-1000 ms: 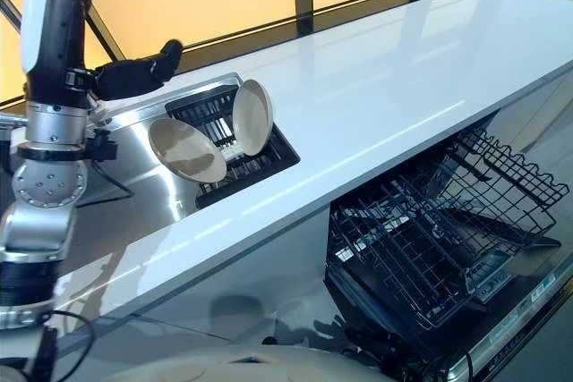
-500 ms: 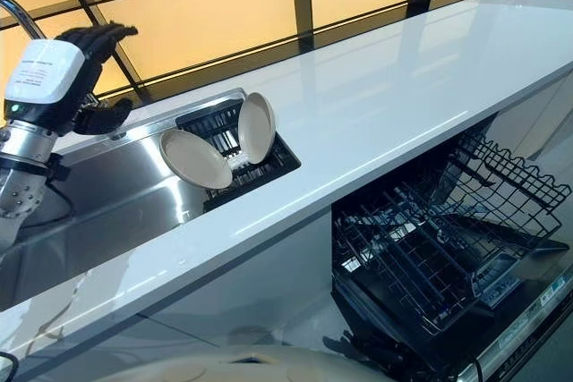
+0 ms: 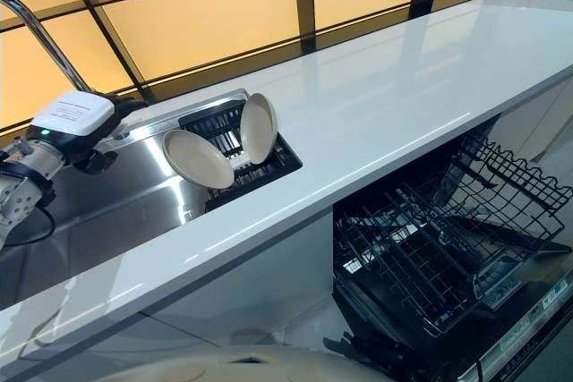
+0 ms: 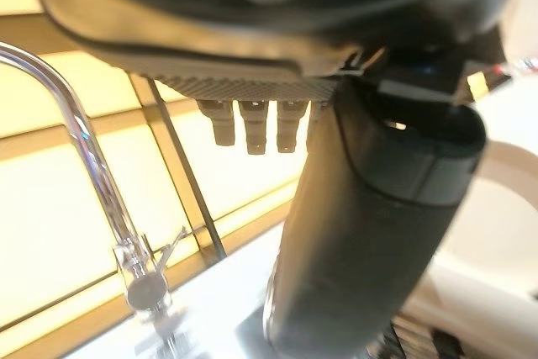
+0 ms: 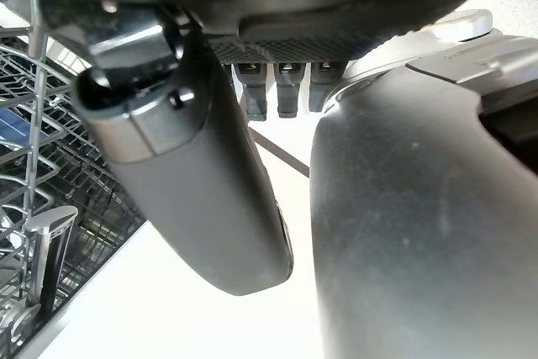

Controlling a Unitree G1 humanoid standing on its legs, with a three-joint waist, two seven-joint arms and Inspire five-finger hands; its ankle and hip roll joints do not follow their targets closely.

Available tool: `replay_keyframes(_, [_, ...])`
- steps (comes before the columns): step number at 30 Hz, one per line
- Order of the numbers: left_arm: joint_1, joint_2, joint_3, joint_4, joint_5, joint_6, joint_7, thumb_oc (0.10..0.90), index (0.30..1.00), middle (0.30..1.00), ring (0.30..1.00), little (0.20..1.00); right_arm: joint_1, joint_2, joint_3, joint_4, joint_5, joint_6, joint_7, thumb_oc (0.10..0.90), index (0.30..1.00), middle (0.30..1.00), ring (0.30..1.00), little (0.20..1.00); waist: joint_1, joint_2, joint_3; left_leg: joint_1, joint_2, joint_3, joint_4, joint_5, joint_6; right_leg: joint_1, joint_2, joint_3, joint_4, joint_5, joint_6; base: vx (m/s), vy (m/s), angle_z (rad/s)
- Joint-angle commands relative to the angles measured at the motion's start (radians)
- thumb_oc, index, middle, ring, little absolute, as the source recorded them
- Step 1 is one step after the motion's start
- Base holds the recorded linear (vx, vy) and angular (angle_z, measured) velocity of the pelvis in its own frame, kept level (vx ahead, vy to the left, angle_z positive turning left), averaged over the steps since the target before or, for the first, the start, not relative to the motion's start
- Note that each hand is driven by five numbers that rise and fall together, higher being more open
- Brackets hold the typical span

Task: Pick up plates and place into dishwasher.

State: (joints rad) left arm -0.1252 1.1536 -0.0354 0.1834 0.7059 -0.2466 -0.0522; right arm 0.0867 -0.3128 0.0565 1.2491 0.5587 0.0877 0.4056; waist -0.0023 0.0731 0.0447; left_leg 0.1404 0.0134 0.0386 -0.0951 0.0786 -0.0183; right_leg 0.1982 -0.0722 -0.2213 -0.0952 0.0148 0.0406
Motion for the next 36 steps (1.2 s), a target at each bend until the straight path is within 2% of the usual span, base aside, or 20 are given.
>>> replay_keyframes(1, [-0.224,0.104,0.075,0.041,0.002,0.011,0.004,0.800,0.900,0.900,0.900,0.900,-0.063,0.019,0.007,0.013,-0.016,0.016,0.072,0.800,0.900,0.900,0.900,0.900,-0.008,0.023,0.035,0.052,-0.084,0.089,0.008,-0.127,0.047,-0.012,0.042,-0.001,0.008,-0.008,0.032,0.00,0.000,0.00])
replay_keyframes(12, [-0.338,0.089,-0.047,0.102,0.002,0.004,-0.006,0.800,0.900,0.900,0.900,0.900,-0.071,0.016,0.019,0.009,-0.021,0.029,0.070,0.800,0.900,0.900,0.900,0.900,-0.024,0.022,0.033,0.055,-0.081,0.102,0.008,-0.129,0.049,-0.014,0.044,0.012,0.008,-0.004,0.034,0.00,0.001,-0.01])
replay_keyframes(21, [-0.411,0.065,-0.138,0.132,0.067,0.010,-0.009,0.800,0.900,0.900,0.900,0.900,-0.075,0.017,0.026,0.011,-0.022,0.035,0.068,0.800,0.900,0.900,0.900,0.900,-0.038,0.021,0.029,0.056,-0.080,0.111,0.008,-0.130,0.049,-0.017,0.047,0.023,0.008,-0.002,0.035,0.00,0.001,-0.01])
replay_keyframes(28, [-0.459,0.054,-0.204,0.132,0.141,0.001,-0.064,0.800,0.900,0.900,0.900,0.900,-0.076,0.018,0.027,0.006,-0.022,0.038,0.061,0.800,0.900,0.900,0.900,0.900,-0.046,0.019,0.030,0.056,-0.079,0.116,0.008,-0.130,0.049,-0.020,0.048,0.030,0.008,0.001,0.036,0.00,0.003,-0.04])
replay_keyframes(36, [-0.489,0.048,-0.246,0.119,0.160,-0.001,-0.120,0.800,0.900,0.900,0.900,0.900,-0.078,0.016,0.019,0.009,-0.028,0.040,0.064,0.800,0.900,0.900,0.900,0.900,-0.050,0.019,0.029,0.055,-0.079,0.118,0.008,-0.130,0.049,-0.023,0.050,0.035,0.008,0.002,0.036,0.00,0.000,0.00])
